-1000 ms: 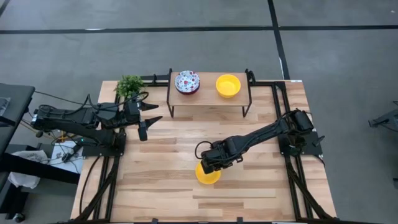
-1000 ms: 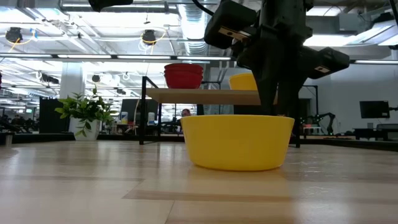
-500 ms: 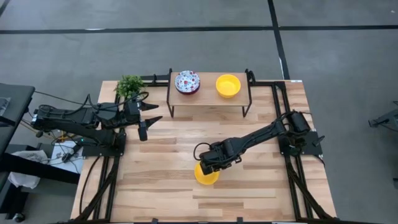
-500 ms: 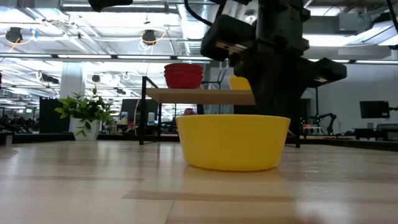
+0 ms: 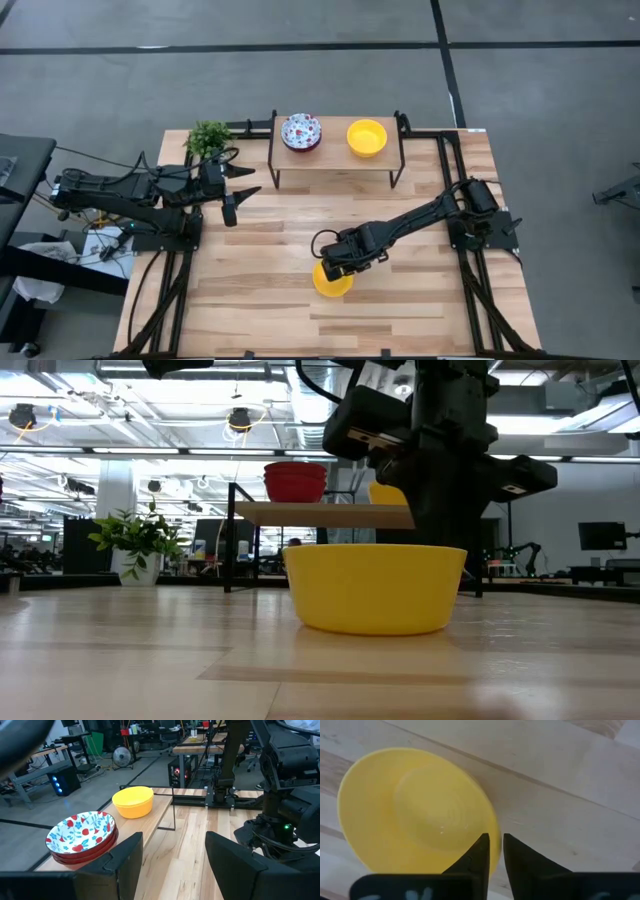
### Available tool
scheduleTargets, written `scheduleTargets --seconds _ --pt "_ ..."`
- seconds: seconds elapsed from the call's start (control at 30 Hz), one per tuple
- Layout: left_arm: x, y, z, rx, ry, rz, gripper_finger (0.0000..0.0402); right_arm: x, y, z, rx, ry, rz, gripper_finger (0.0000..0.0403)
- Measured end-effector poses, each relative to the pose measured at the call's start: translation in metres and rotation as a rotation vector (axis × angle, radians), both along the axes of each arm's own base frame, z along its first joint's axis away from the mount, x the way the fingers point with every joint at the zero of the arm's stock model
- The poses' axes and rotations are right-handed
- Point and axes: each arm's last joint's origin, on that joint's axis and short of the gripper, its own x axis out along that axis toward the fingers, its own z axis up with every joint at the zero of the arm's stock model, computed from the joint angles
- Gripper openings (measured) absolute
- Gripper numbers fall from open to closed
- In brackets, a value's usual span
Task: Pick & Place Mini bowls
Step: Stack the yellow bowl on the yellow bowls on the shelf
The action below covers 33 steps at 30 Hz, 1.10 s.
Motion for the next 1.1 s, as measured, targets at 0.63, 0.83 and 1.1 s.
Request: scheduleTargets --seconds 0.63,0.83,1.1 --pt "0.0 0.0 0.0 0.0 0.0 0.0 0.0214 -0.005 -0.002 -0.001 -0.039 0.047 -0.019 0.0001" --pt "0.0 0.0 0.0 0.001 0.001 0.0 0.0214 -0.009 -0.002 0.007 0.011 0.057 0.015 0.0" --pt "0.0 0.0 0.0 0.003 0.001 0.0 0.0214 -0.021 -0.006 0.039 0.024 -0.001 0.038 0.0"
